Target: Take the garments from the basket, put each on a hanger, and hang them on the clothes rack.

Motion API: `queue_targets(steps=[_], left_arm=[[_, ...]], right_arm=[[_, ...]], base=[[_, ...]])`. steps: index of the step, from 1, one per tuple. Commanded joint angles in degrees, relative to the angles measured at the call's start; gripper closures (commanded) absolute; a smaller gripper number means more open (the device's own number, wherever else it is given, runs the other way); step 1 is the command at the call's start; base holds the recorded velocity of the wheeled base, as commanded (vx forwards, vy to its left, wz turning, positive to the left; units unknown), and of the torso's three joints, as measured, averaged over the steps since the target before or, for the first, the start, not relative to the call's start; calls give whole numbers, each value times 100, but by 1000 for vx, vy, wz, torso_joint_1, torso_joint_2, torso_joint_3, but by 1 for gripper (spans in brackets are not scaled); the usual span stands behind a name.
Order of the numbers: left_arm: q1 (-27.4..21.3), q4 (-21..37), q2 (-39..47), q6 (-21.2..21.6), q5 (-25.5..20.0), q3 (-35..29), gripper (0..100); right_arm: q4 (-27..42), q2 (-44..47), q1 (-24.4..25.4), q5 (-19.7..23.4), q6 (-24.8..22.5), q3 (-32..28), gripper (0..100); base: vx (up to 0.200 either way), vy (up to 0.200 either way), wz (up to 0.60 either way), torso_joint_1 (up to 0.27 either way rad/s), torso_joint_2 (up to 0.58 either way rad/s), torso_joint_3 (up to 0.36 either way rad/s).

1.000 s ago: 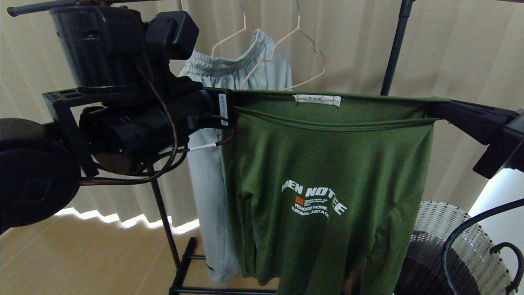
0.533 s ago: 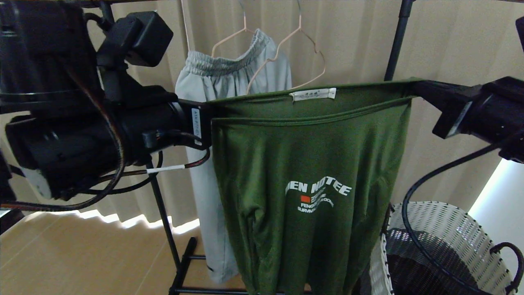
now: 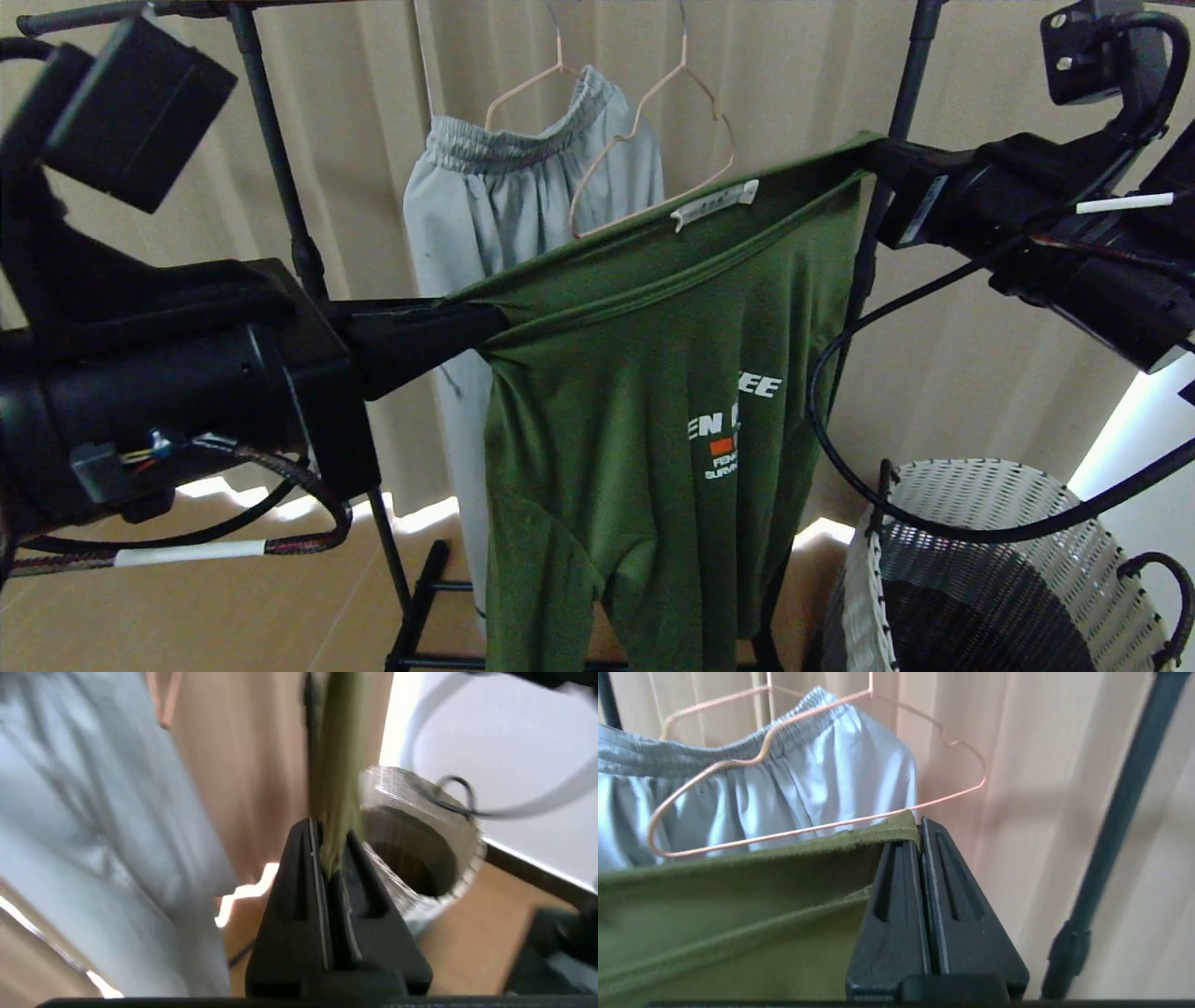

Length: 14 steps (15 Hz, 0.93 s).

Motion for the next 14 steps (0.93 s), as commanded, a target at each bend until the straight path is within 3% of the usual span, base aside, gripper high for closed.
queue_targets(steps=[1,5,9,14], left_arm=[[-79,-7,-208,28,-6,103,100],[-17,-34,-173,450,64,226,100],[167,-43,108,696,425,-55,100],[194,-43,1102,599,1778,-1066,100]], right_arm=[[0,157,12,-8,-3,-25,100],[-18,-1,21,-70,5,63,100],[61,-529,21,-70,-21,406,100],[1054,-1592,21,-52,-21,432,100]], base=[[0,0,0,0,0,0],[0,0,0,0,0,0],[0,0,0,0,0,0],[0,0,0,0,0,0]])
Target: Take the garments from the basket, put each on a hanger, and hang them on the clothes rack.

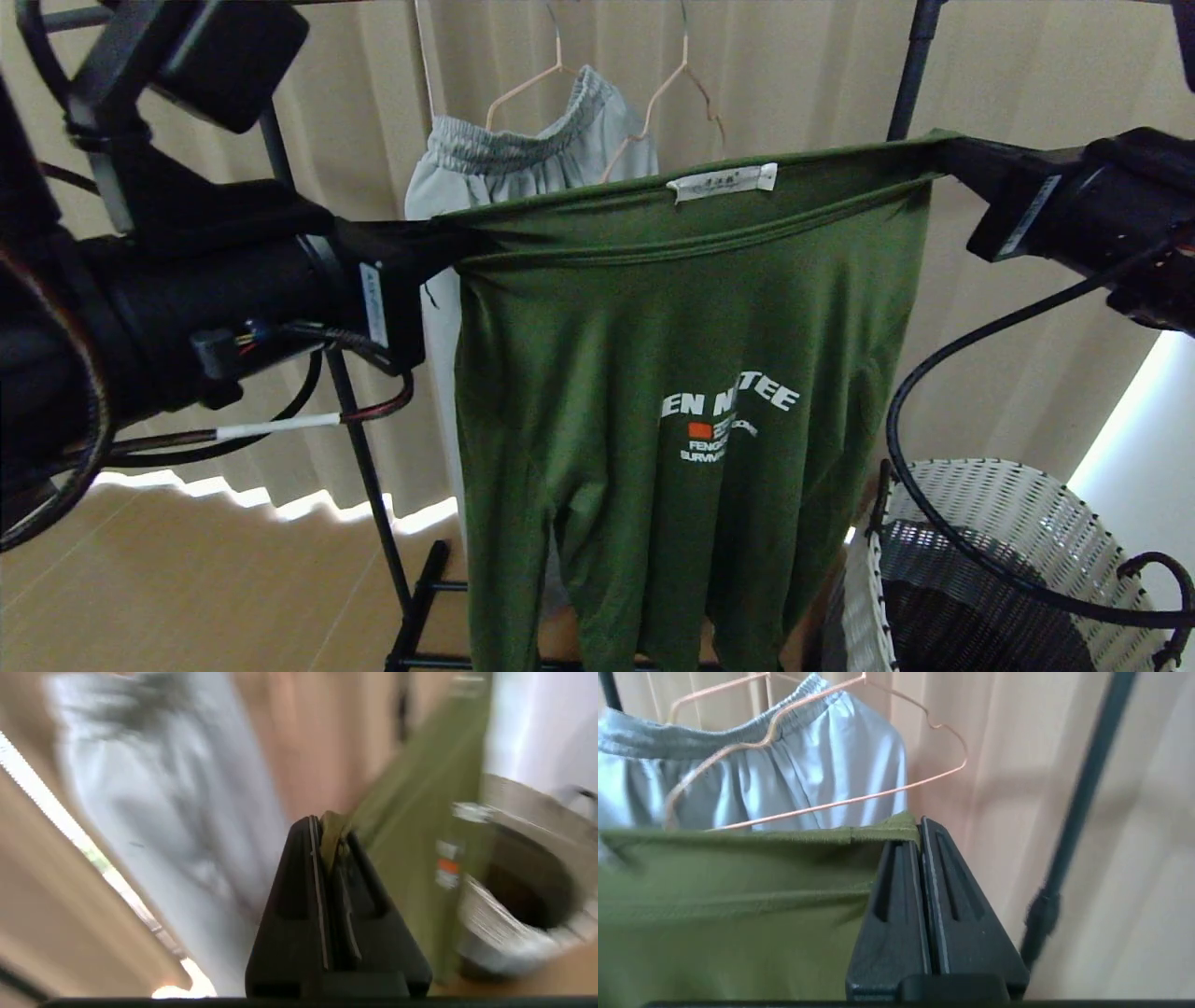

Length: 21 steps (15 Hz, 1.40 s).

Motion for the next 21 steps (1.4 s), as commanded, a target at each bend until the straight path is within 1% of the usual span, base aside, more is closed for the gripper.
queue_targets(steps=[1,3,4,5,6,13,15,16,17,19,20,21], left_arm=[[-6,-68,647,-136,373,-454,100],[-15,-375,946,-268,637,-656,100],[-15,-586,1219,-321,1006,-761,100],[-24,-692,1403,-383,1278,-823,100],[-24,-779,1526,-418,1428,-858,100],[-33,-797,1473,-427,1428,-814,100],[-33,-744,1289,-418,1384,-753,100],[-33,-621,1113,-418,1349,-700,100],[-24,-525,1008,-418,1261,-665,100],[-15,-164,647,-427,716,-498,100],[-15,-103,498,-409,487,-392,100],[-15,-103,340,-383,188,-217,100]], right_arm=[[404,-738,21,47,-2,133,100],[633,-1045,74,47,-10,423,100],[668,-1221,232,47,-2,678,100],[668,-1300,311,47,-10,854,100],[668,-1344,364,47,-10,959,100],[580,-931,364,30,-10,845,100],[580,-773,329,21,-10,652,100],[580,-571,258,21,-2,405,100],[571,-457,188,21,-2,318,100],[545,-114,109,38,16,63,100],[430,18,109,38,25,1,100],[158,150,109,38,16,1,100]], base=[[0,0,0,0,0,0],[0,0,0,0,0,0],[0,0,0,0,0,0],[0,0,0,0,0,0],[0,0,0,0,0,0],[0,0,0,0,0,0],[0,0,0,0,0,0],[0,0,0,0,0,0],[0,0,0,0,0,0],[0,0,0,0,0,0],[0,0,0,0,0,0],[0,0,0,0,0,0]])
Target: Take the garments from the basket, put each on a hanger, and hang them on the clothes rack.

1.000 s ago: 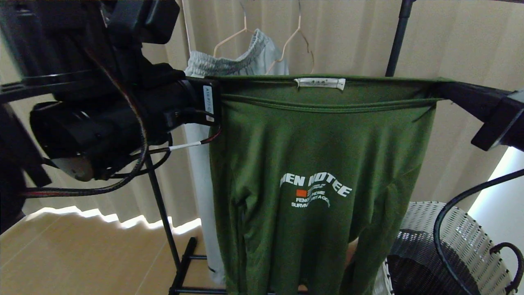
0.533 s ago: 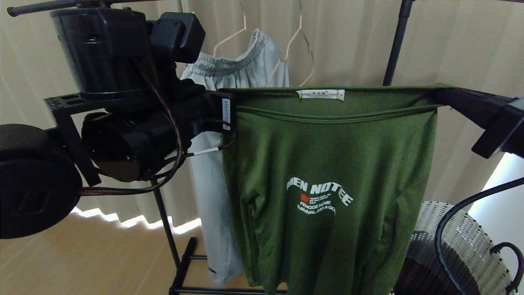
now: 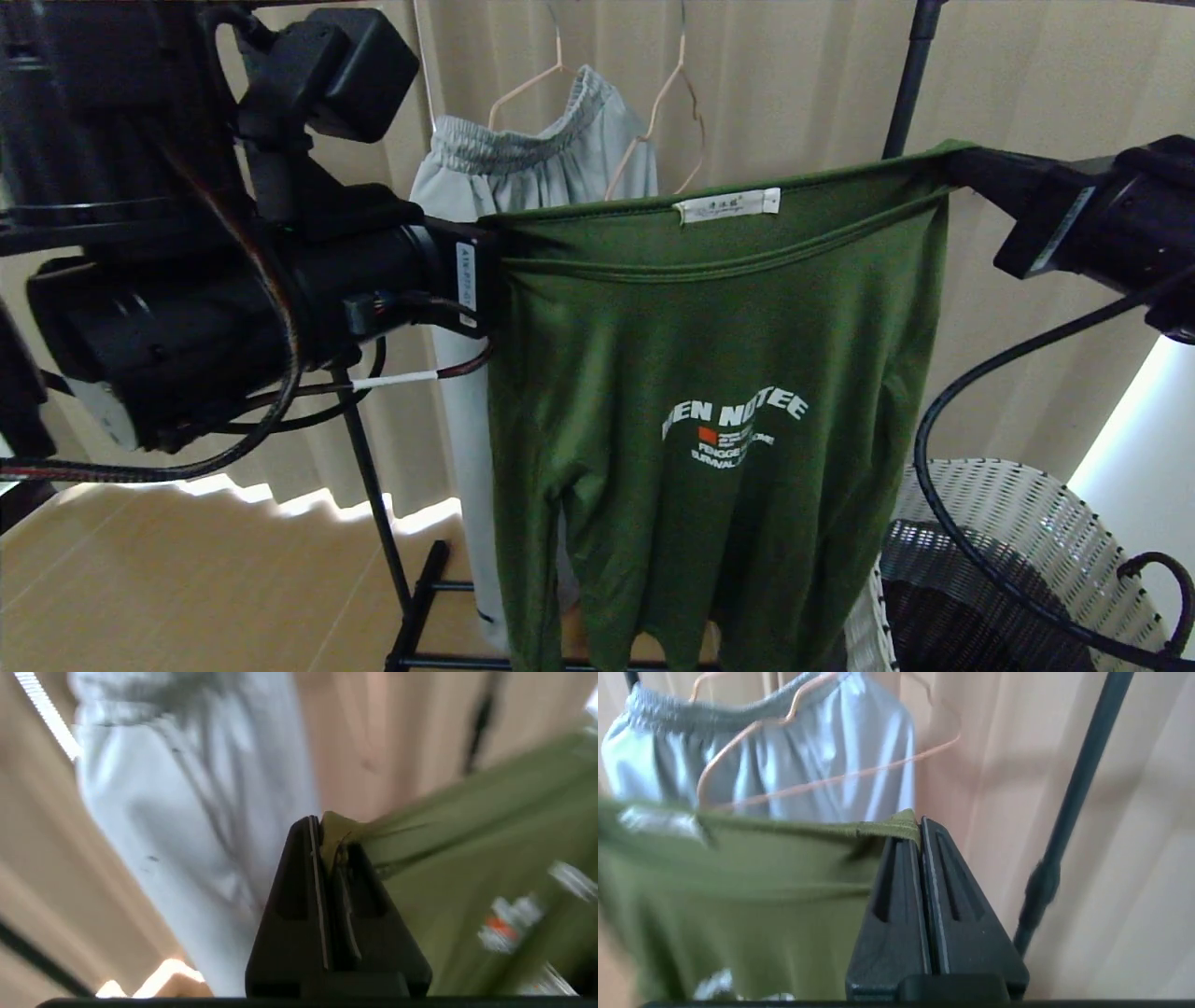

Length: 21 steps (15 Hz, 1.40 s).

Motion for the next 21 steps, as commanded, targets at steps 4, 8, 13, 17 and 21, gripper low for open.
queue_targets(steps=[4,8,13,17,21], left_arm=[[-12,-10,-639,132,-664,759,100],[14,-54,-603,378,-638,724,100],[181,-792,-375,545,-155,671,100],[146,-1012,-173,597,267,750,100],[6,-1126,-199,589,258,777,100]], right_arm=[[-805,746,-13,-3,-11,-88,100],[-797,684,-13,-12,-20,-71,100],[-674,385,-22,-12,-37,166,100],[-102,-19,-13,-3,-125,500,100],[-85,-28,-13,-3,-160,518,100]], base=[[0,0,0,0,0,0],[0,0,0,0,0,0],[0,0,0,0,0,0],[0,0,0,0,0,0],[0,0,0,0,0,0]])
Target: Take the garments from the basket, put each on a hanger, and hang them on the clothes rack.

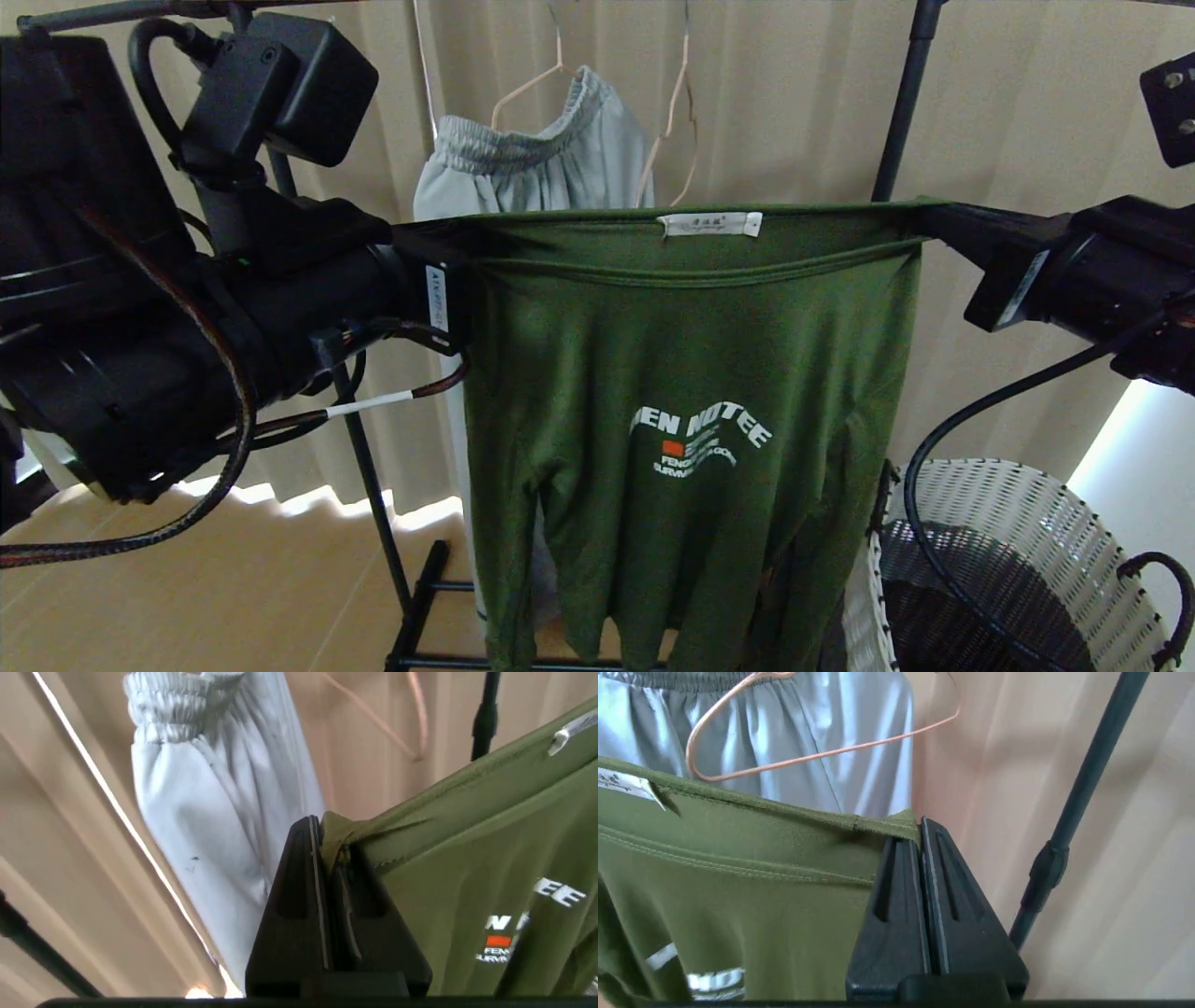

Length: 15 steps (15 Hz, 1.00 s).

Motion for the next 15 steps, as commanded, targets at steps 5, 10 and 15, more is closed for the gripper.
queue_targets(steps=[5,10,15], left_arm=[[22,-6,22,24,16,15,100],[426,-331,4,32,25,261,100],[584,-507,-13,24,25,367,100]], right_arm=[[-80,-94,4,3,16,299,0],[-71,-428,4,345,24,589,0],[-27,-797,4,969,33,879,0]], base=[[0,0,0,0,0,0],[0,0,0,0,0,0],[0,0,0,0,0,0]])
